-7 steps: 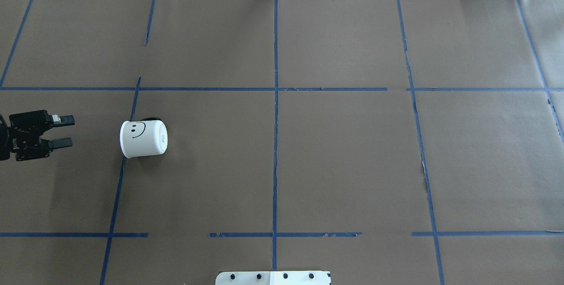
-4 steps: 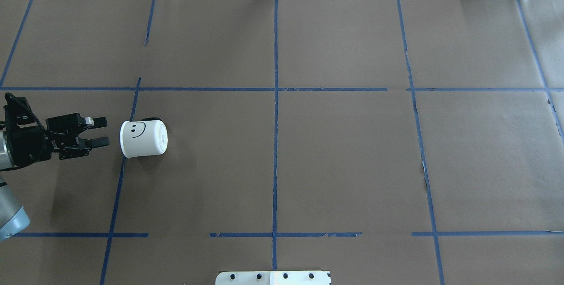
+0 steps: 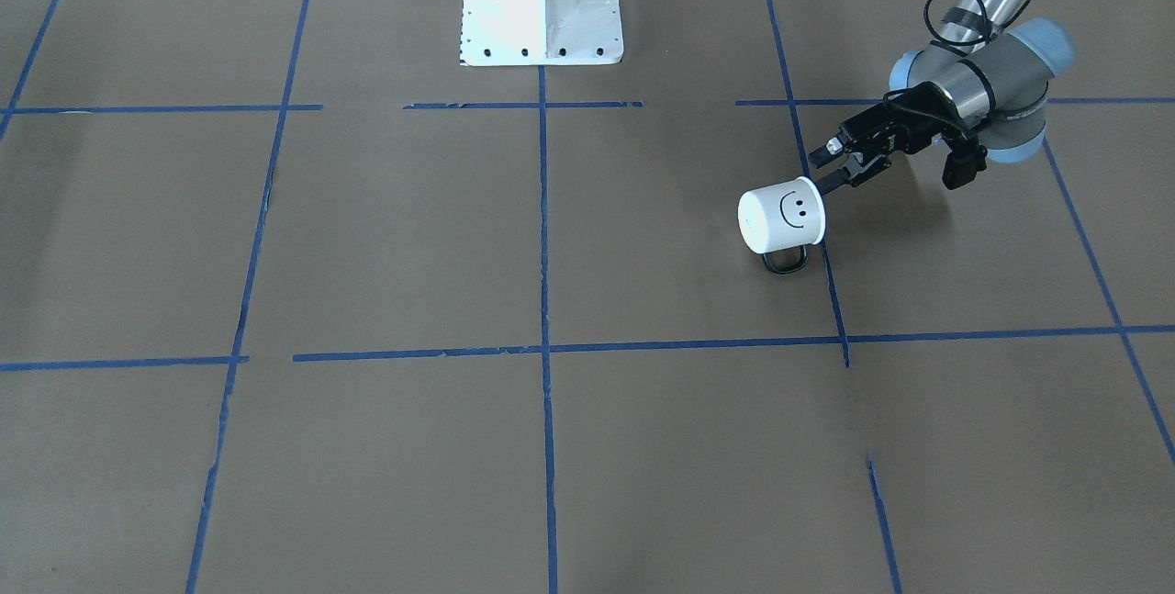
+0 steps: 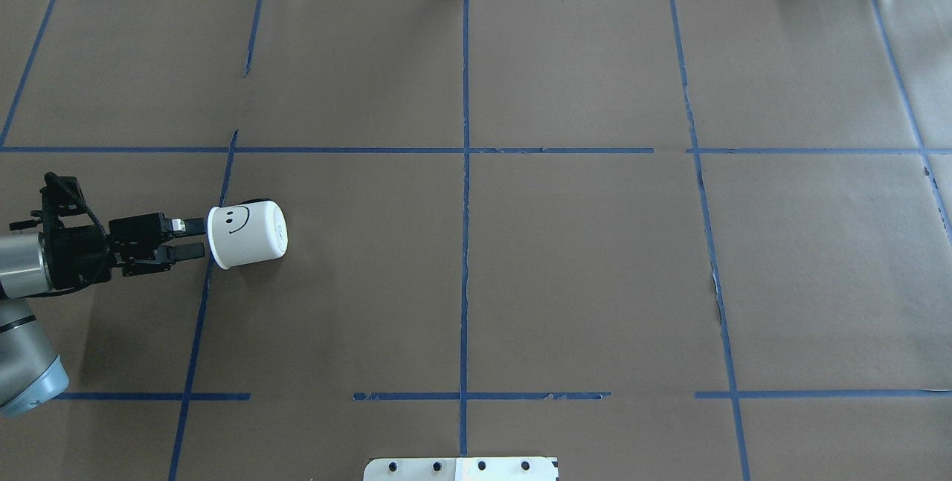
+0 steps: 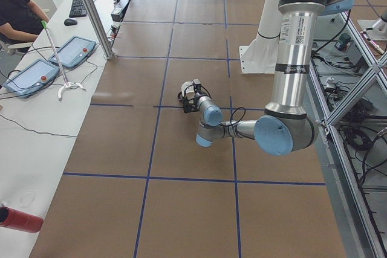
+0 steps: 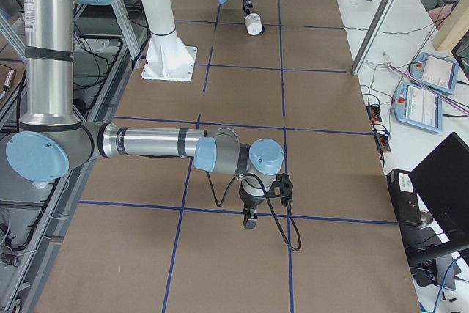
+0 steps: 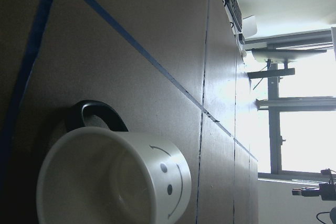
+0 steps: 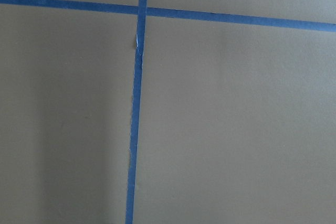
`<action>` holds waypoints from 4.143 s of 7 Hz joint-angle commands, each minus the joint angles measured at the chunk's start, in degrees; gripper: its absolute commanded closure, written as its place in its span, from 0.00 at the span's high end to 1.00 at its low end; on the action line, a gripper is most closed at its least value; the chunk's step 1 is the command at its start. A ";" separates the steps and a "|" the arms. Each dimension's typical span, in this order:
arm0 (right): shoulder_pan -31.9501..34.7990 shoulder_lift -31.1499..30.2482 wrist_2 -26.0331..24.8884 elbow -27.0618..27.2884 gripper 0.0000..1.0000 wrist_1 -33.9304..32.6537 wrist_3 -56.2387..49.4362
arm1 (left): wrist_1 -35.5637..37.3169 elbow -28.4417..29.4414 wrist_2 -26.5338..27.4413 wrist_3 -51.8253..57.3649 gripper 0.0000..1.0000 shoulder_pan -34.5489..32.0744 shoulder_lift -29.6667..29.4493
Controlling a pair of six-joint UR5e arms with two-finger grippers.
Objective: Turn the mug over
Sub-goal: 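Close the left gripper on the rim of the sideways white mug, then lift the mug with the left gripper and carry it toward the table center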
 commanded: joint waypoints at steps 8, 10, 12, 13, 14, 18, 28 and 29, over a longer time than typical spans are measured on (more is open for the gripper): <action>0.00 0.00 0.00 0.05 1.00 0.00 0.00 | 0.00 4.67 2.84 -0.33 0.50 -0.05 -6.65; 0.00 0.00 0.00 0.05 1.00 0.00 0.00 | -0.18 4.41 2.84 -0.33 0.00 -0.13 -6.57; 0.00 0.00 0.00 -0.04 1.00 0.00 0.00 | -0.44 3.01 2.84 -2.25 0.00 -0.13 -6.30; 0.00 0.00 0.00 0.05 1.00 0.00 0.00 | -0.53 1.69 2.84 -3.22 0.00 -0.22 -6.21; 0.00 0.00 0.00 0.05 1.00 0.00 0.00 | -0.44 -0.50 2.93 -4.71 0.00 -0.40 -6.13; 0.00 0.00 0.00 0.05 1.00 0.00 0.00 | 26.54 -12.88 2.93 -4.99 0.00 -0.66 -10.05; 0.00 0.00 0.00 0.05 1.00 0.00 0.00 | 119.49 0.18 2.93 9.59 0.00 3.91 -56.48; 0.00 0.00 0.00 0.05 1.00 0.00 0.00 | 122.05 0.71 2.67 12.73 0.00 4.00 -57.27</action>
